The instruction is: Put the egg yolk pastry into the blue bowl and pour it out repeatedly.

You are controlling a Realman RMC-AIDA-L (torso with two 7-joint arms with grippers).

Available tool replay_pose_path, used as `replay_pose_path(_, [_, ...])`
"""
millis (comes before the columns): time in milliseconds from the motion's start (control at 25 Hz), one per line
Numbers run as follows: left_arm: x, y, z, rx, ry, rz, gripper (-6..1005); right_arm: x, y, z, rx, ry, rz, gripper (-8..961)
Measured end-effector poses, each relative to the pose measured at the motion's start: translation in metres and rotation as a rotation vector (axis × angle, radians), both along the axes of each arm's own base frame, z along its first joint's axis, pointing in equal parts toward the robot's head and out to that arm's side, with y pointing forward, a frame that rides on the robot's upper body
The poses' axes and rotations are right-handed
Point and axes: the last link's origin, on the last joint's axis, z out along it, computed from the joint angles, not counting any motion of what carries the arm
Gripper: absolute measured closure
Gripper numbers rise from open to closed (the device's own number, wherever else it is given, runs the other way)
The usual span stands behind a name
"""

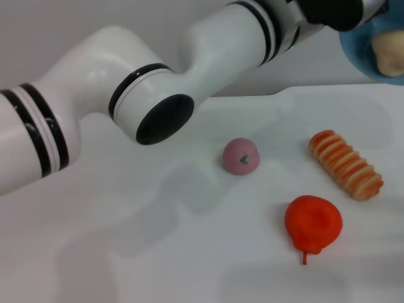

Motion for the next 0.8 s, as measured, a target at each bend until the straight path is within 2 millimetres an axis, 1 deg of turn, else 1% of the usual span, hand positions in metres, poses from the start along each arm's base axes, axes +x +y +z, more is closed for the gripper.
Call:
replay_pose_path(360, [0.012, 0.007, 0.004, 0.022, 0.005, -0.019, 1000, 0.0, -0.001, -0.002, -0.007, 0.003, 0.0, 458])
replay_pose_path(560, [0.025, 0.005, 0.008, 0.039, -0.02, -0.07, 1000, -0.002, 0.0, -0.002, -0.007, 0.002, 0.008, 459])
replay_pose_path(800, [0.035, 0.004, 0.011, 0.063, -0.043, -0.117, 999, -0.003, 0.003, -0.003, -0.013, 0.002, 0.014, 458])
